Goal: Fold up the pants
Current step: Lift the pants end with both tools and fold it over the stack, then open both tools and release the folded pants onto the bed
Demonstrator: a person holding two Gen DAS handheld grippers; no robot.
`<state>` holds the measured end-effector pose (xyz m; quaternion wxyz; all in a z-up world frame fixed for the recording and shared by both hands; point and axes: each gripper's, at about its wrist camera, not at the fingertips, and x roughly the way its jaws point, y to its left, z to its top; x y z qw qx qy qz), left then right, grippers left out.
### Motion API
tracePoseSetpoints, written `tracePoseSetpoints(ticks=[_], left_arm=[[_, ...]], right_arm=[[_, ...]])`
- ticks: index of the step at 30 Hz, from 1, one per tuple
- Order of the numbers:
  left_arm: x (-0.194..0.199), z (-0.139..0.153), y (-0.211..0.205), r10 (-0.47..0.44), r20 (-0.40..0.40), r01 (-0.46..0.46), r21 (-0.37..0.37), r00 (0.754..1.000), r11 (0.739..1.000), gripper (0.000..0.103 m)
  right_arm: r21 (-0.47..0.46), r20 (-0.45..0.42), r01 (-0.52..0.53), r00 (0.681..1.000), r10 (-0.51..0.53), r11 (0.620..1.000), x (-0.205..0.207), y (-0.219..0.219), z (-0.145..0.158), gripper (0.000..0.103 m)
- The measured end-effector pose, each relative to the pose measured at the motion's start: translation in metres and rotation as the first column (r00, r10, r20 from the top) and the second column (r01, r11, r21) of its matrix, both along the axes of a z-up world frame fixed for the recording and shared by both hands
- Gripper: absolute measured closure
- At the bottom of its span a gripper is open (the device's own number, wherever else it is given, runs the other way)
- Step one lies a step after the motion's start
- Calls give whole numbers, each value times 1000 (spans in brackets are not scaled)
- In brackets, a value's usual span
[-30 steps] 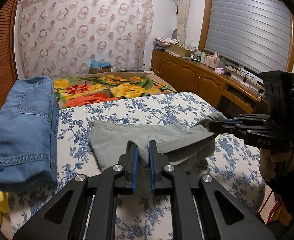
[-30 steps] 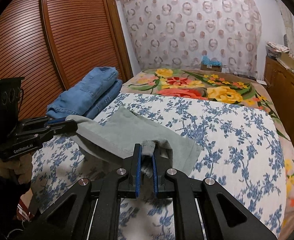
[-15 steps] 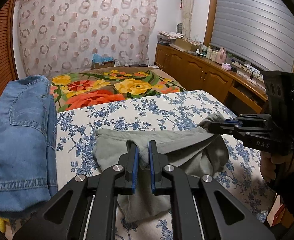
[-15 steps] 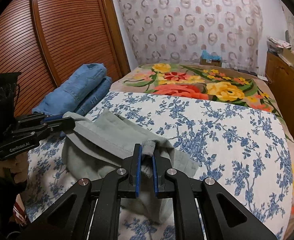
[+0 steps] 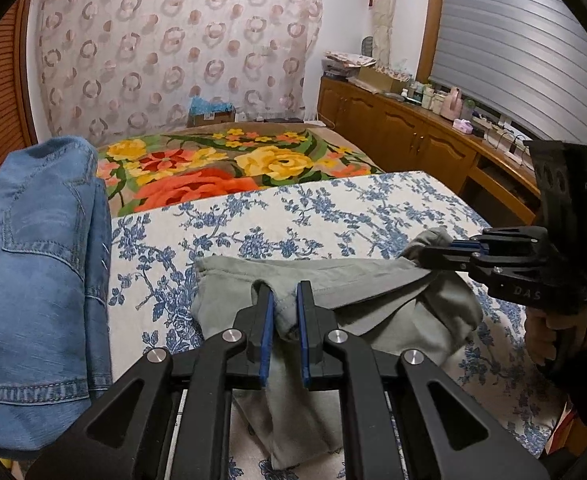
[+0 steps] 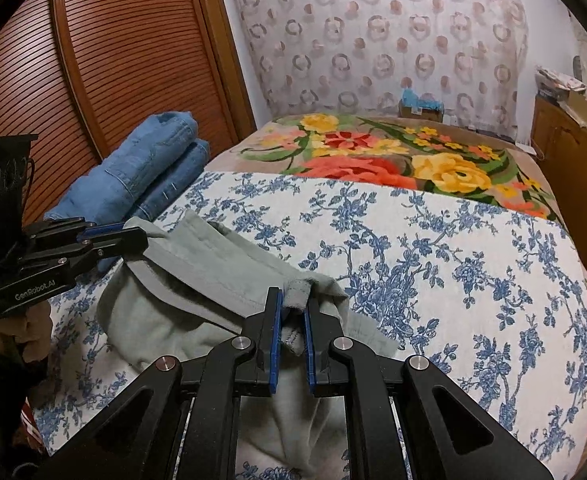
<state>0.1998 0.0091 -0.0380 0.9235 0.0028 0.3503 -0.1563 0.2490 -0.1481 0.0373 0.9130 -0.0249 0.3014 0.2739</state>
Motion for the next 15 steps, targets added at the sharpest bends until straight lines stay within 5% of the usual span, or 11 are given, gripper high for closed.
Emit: tracePoseSetpoints(ticks=[4,8,13,15], left_arm=[[3,-6,0,16,-8,-16,24,1000,1000,83],[0,-7,8,16,-23,-16,-1,1000,1000,48],[-8,-16,16,22,-56,-21,11,998,1000,40],[-7,-22,16,26,-72,-23,35,997,999,40]], right_arm=[[-2,-7,0,1000,0,1000,4,2,-2,94],[-11,-11,7,1000,-7,1000,9,5,-5,94],[-11,-10,11,1000,-12,1000,11,5,-6,94],[-13,-6,20,1000,-20,1000,11,4,-5,85]])
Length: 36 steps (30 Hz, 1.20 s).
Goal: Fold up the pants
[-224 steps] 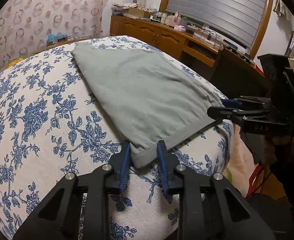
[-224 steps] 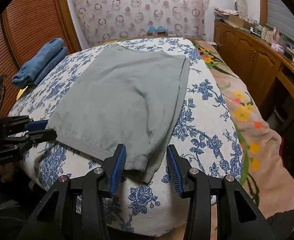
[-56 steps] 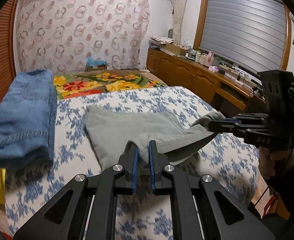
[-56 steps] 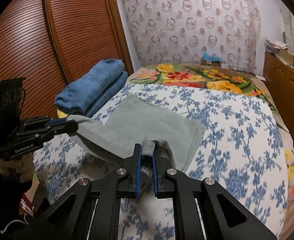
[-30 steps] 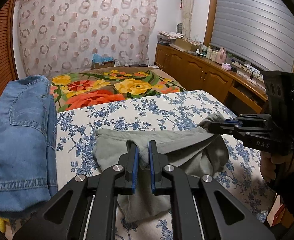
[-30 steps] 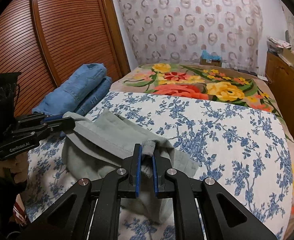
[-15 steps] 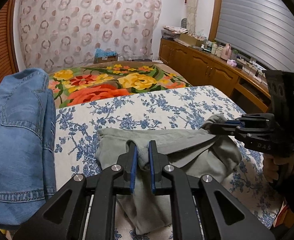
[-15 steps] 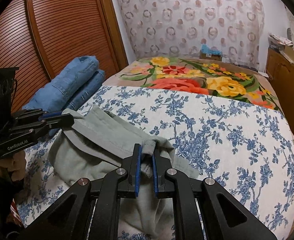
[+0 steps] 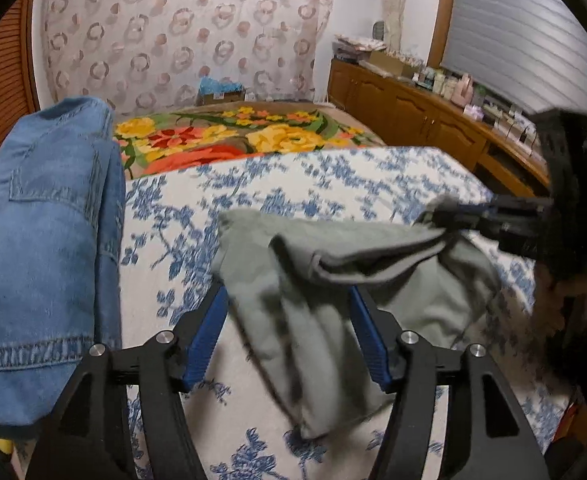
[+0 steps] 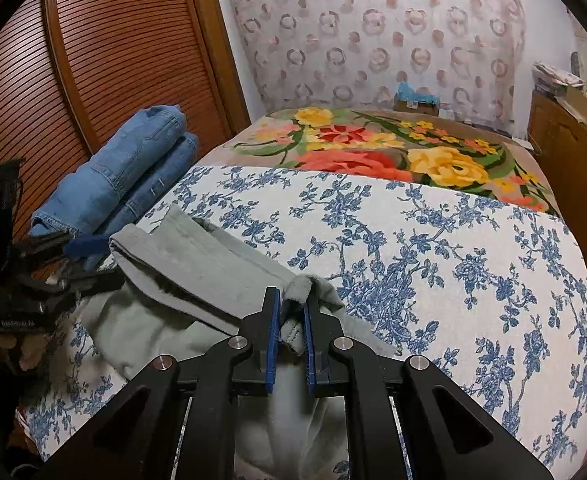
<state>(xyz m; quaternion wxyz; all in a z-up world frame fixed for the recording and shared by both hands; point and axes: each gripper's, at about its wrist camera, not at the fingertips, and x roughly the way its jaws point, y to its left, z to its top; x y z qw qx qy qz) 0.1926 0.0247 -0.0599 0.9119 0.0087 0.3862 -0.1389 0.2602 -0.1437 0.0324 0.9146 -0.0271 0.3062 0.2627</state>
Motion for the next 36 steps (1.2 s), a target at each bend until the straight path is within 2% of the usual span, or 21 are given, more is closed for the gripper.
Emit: tracePoseSetpoints(ticks=[6,12,15,18,27,29,34,36], left_arm=[[13,-4,-5,4,-13,-4,36,1000,999,40],[31,0,-1,100,28,-102,82,995,991,40],[31,2,6,105,23,-106,40,994,994,40],[24,5,6,92,31,-94,38,995,995,40],[-15,6,3,36,17,-36,16,999,999,40],[-24,0,3,24,-5,-24,11,1000,1000,50],[-42,-15,5,-1,-60,0,-21,998,1000,57],[-47,-19,5,5,-69,-6,-25,998,1000,58]], right_arm=[[8,9,53,999,-53,999,-3,-14,9,72],[-12,21,55,998,-55,998,-18,-29,10,63],[-53,2,37,999,-37,998,-20,-25,5,63],[-75,-7,10,1000,-10,997,-26,-21,2,63],[-52,-67,-13,998,10,999,-56,-34,-7,63],[-55,-84,-17,996,12,998,-62,-37,-11,63],[-48,-121,-16,993,10,999,-71,-40,-22,63],[-37,-118,-11,993,6,999,-72,-41,-23,69]])
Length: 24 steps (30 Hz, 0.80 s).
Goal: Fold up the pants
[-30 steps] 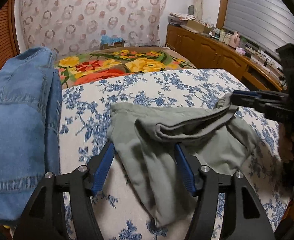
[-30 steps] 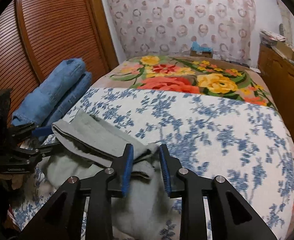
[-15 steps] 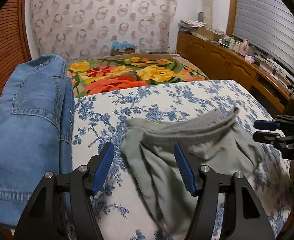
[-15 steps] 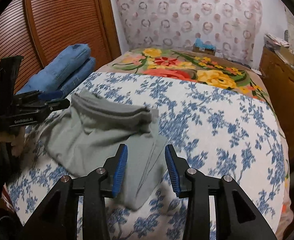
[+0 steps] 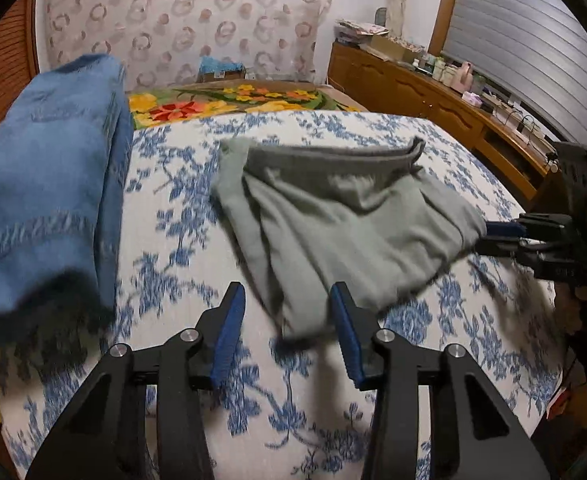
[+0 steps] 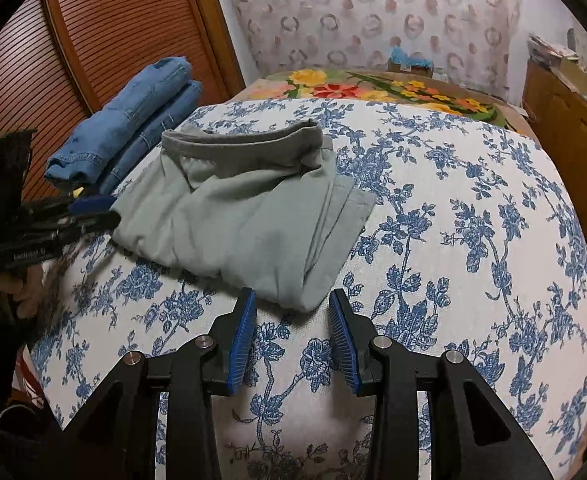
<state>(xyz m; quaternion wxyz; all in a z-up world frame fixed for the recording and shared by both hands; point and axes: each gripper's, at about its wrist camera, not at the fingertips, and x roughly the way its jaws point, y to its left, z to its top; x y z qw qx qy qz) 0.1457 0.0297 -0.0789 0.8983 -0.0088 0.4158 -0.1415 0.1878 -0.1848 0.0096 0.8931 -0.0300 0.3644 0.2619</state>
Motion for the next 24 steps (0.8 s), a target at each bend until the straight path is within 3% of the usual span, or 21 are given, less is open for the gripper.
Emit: tracePoseSetpoints(ticks=[4,6,9,16,22,23,24], left_arm=[[-1,-4,0,7,-8,-7,-2,1000,1000,58],[0,-5,0,14,-8,-14,7,1000,1000,58],[2,-7,0,18,-17,-18,9,1000,1000,58],[2,-6,-1,25,-11,-24,16,1000,1000,58],[-2,-3,-2,33,-14,-33,13,999,999,58],[-3,-2,-2,32,-12,-31,12,999,999,58],[-3,-2,-2,32,-12,-32,10,999,999,58]], right_arm=[[-7,8,-4,1000,4,1000,5,3,1,79],[-9,12,-16,1000,16,1000,7,6,1,92],[-46,57,-9,998,11,999,2,3,5,99],[-52,55,133,990,-130,990,4,-33,8,103],[31,52,147,988,-148,989,-1,-43,14,103],[36,58,146,987,-148,989,-2,-43,16,102],[46,62,138,988,-140,989,-2,-41,18,94]])
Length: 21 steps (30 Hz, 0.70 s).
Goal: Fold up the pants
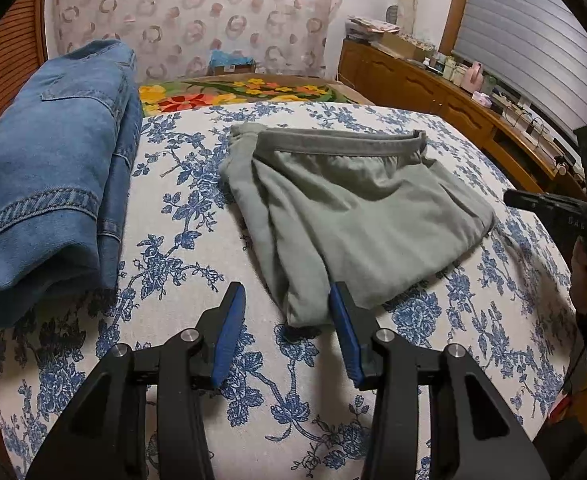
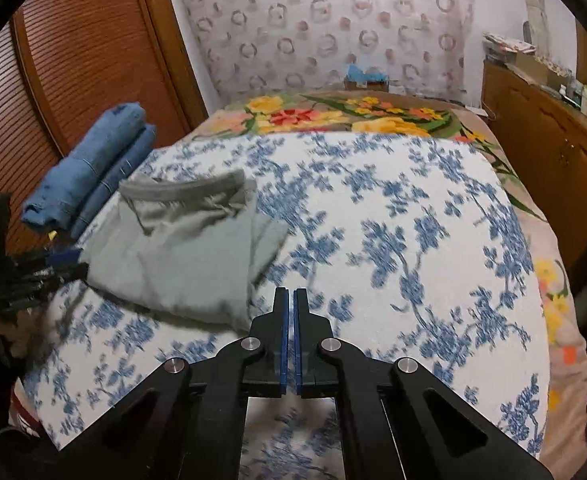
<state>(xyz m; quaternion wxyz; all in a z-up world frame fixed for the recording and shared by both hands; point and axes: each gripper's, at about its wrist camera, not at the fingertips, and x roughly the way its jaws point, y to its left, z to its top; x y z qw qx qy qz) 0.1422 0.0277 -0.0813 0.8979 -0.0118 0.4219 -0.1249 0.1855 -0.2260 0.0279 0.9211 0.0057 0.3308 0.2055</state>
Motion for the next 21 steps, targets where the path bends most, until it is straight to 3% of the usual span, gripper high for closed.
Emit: tracePoseSetpoints(ticks=[2,8,14,16,17,21], left_arm=[[0,-1,0,-4,0,4,-7,1000,1000,65],[-1,-1,-1,-35,2,35,-38,999,999,90],[-1,1,0,-33,15,33,-44,999,998,94],[-2,1,-1,-32,20,33,-35,999,999,95],[-3,2,-2,-31,27,32,-32,999,999,95],[-11,11,2,-23,54,25,-38,998,999,95]], right_arm=[[14,2,-12,1000,12,1000,1,6,2,82],[48,-89,-78,993,82,996,19,26,-19,77],[114,-127,-67,989,82,991,31,21,-27,77],[112,-121,-69,989,83,991,30,20,-26,83],[99,-113,-75,990,86,992,29,20,-26,98],[69,-71,-82,994,87,994,15,22,-20,101]])
